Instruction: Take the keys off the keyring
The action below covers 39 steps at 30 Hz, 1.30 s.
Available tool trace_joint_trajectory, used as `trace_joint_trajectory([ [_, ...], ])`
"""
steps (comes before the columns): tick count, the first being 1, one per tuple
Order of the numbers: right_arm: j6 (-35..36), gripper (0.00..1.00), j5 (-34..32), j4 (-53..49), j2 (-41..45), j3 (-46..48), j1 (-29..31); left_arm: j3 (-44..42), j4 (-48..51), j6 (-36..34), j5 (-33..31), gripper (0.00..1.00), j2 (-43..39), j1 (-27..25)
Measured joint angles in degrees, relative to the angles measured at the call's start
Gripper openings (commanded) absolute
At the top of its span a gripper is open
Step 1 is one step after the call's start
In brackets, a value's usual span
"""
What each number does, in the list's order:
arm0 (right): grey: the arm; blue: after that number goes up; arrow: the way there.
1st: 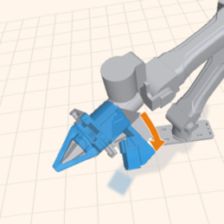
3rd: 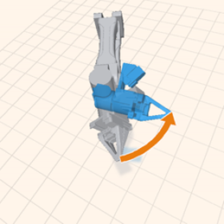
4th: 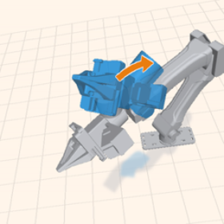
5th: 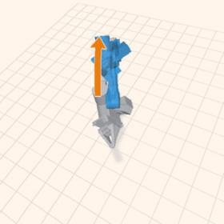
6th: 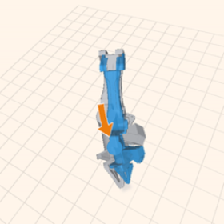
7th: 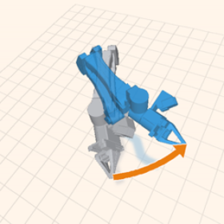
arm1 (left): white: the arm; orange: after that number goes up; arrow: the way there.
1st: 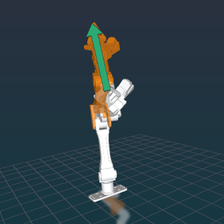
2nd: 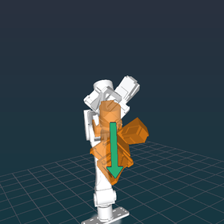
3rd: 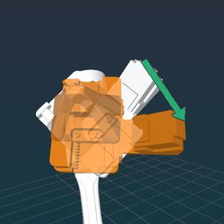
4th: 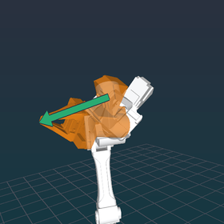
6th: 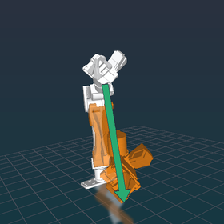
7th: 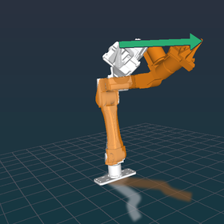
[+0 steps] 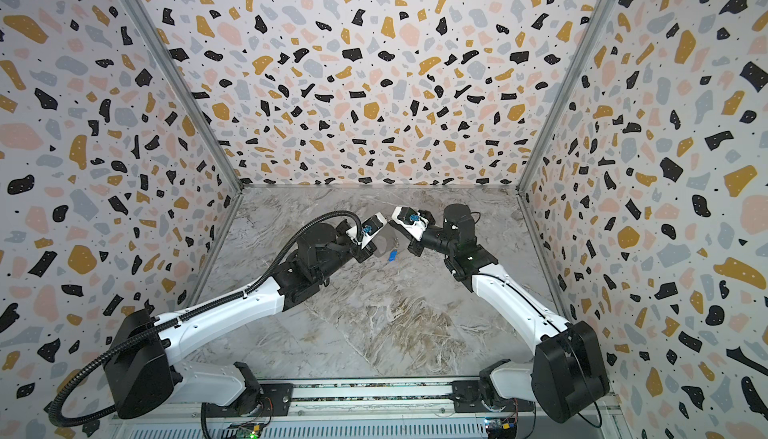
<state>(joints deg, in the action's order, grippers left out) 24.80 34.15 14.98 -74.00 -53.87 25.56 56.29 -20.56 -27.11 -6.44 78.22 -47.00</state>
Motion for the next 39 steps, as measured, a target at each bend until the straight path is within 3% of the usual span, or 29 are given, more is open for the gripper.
trace_joint_trajectory([
  [16, -6.8, 0.0, -2.6, -10.2, -0.4, -6.5, 1.7, 1.6, 0.6, -5.1, -3.7, 0.0, 0.3, -1.3],
  [26, -13.7, 0.0, 0.3, -20.2, -3.8, -13.8, 1.7, 1.8, 1.1, -5.6, -5.5, 0.0, 0.3, -1.3],
  [39, -21.7, 0.0, 5.6, -21.8, -3.8, -13.8, -0.2, 1.8, 3.4, -5.3, -7.0, 0.0, -0.1, -1.6],
])
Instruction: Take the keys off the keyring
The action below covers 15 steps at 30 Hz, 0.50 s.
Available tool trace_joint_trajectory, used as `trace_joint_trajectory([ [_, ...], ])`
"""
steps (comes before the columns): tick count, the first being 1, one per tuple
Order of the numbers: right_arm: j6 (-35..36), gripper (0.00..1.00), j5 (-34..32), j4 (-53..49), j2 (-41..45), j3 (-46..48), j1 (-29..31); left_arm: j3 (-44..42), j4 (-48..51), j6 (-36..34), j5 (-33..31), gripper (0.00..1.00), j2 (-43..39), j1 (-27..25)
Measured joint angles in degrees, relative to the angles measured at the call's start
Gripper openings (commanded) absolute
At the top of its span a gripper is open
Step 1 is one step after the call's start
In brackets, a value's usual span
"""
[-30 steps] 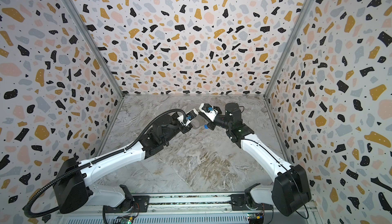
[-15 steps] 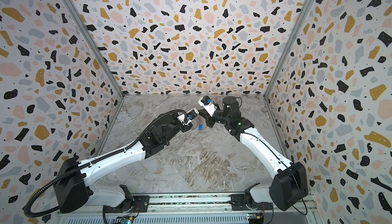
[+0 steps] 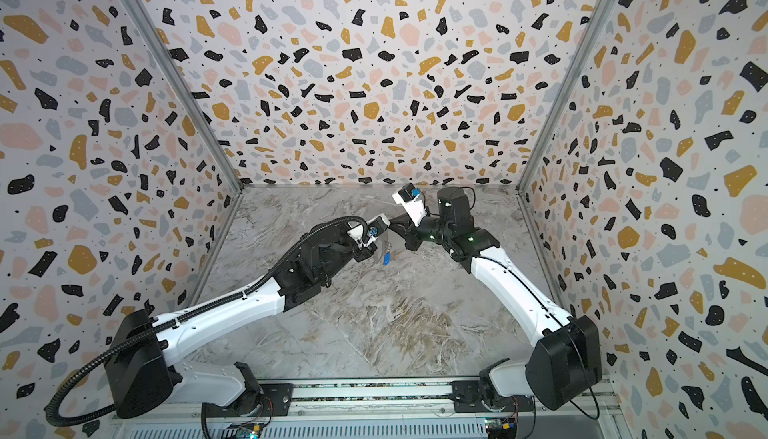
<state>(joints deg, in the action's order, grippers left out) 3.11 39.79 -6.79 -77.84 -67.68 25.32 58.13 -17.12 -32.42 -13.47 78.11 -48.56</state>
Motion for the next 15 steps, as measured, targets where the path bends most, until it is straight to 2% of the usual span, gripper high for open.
trace_joint_trajectory([
  [15, -1.8, 0.0, 0.9, -3.2, -2.5, -2.9, -0.2, 0.1, 0.4, 0.5, 1.1, 0.0, -0.2, 0.0],
])
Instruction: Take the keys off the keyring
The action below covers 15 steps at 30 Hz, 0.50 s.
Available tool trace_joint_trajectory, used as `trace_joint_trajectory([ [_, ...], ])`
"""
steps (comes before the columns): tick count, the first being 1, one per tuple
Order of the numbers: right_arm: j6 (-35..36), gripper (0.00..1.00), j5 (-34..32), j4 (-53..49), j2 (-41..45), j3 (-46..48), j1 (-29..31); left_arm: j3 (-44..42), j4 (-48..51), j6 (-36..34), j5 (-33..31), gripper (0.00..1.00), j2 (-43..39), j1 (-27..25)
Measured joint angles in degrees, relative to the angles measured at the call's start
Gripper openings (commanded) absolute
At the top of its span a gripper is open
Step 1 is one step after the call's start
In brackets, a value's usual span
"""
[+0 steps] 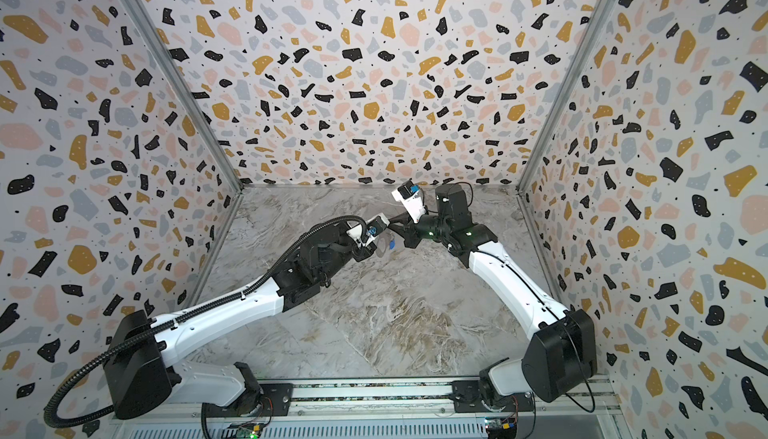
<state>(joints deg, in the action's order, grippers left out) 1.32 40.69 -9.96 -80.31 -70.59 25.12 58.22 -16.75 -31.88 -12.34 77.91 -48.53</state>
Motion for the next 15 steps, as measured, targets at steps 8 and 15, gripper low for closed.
trace_joint_trajectory([
  [8, 0.0, 0.0, -1.1, -1.5, -0.5, -0.9, 0.6, 1.8, 1.8, 0.4, 1.0, 0.0, 0.6, 0.0],
  [15, 0.2, 0.0, -3.1, -2.5, -0.7, -1.2, 1.0, 2.8, 2.6, 1.3, 1.2, 0.0, 1.6, 0.2],
])
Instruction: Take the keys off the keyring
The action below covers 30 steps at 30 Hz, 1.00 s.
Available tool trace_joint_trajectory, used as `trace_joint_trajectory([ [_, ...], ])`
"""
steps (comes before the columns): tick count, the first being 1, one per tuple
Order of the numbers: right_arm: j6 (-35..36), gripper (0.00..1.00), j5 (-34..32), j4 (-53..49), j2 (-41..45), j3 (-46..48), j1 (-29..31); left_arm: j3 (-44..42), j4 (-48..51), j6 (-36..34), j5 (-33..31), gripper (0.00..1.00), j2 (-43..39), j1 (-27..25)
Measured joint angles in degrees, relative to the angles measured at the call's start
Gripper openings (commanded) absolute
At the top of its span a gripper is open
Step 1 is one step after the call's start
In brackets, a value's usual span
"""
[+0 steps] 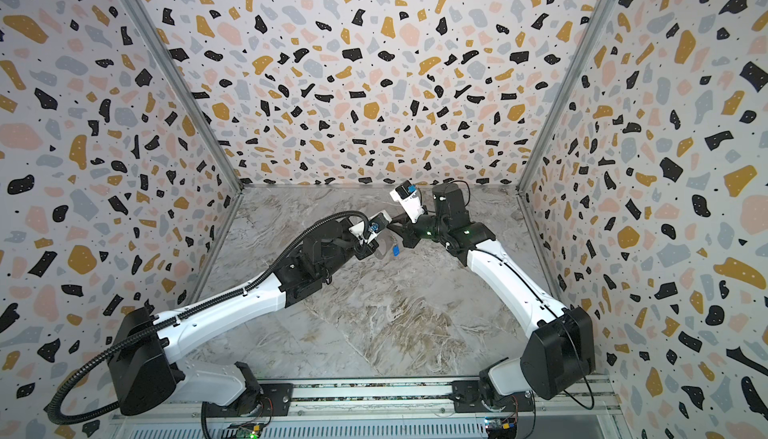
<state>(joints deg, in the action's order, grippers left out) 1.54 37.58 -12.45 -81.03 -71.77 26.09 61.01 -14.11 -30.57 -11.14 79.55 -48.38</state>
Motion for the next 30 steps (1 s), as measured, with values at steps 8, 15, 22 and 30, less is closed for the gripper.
trace_joint_trajectory([
  [8, 0.5, 0.0, -2.7, -0.5, 0.0, 0.0, 0.2, 0.7, 1.0, 0.3, -0.6, 0.0, 0.6, 0.0],
  [15, 1.1, 0.0, -4.3, -0.5, 0.0, 0.0, 0.3, 0.7, 1.9, 0.8, -1.4, 0.0, 0.6, 0.2],
  [22, 1.1, 0.0, -5.3, 0.1, 0.0, 0.0, 0.3, 0.9, 3.1, 2.1, -1.4, 0.0, 0.6, 1.1],
  [30, 1.1, 0.0, -6.5, 1.5, 1.2, 0.8, 0.3, 0.9, 3.5, 4.0, -0.3, 0.0, 0.6, 2.1],
])
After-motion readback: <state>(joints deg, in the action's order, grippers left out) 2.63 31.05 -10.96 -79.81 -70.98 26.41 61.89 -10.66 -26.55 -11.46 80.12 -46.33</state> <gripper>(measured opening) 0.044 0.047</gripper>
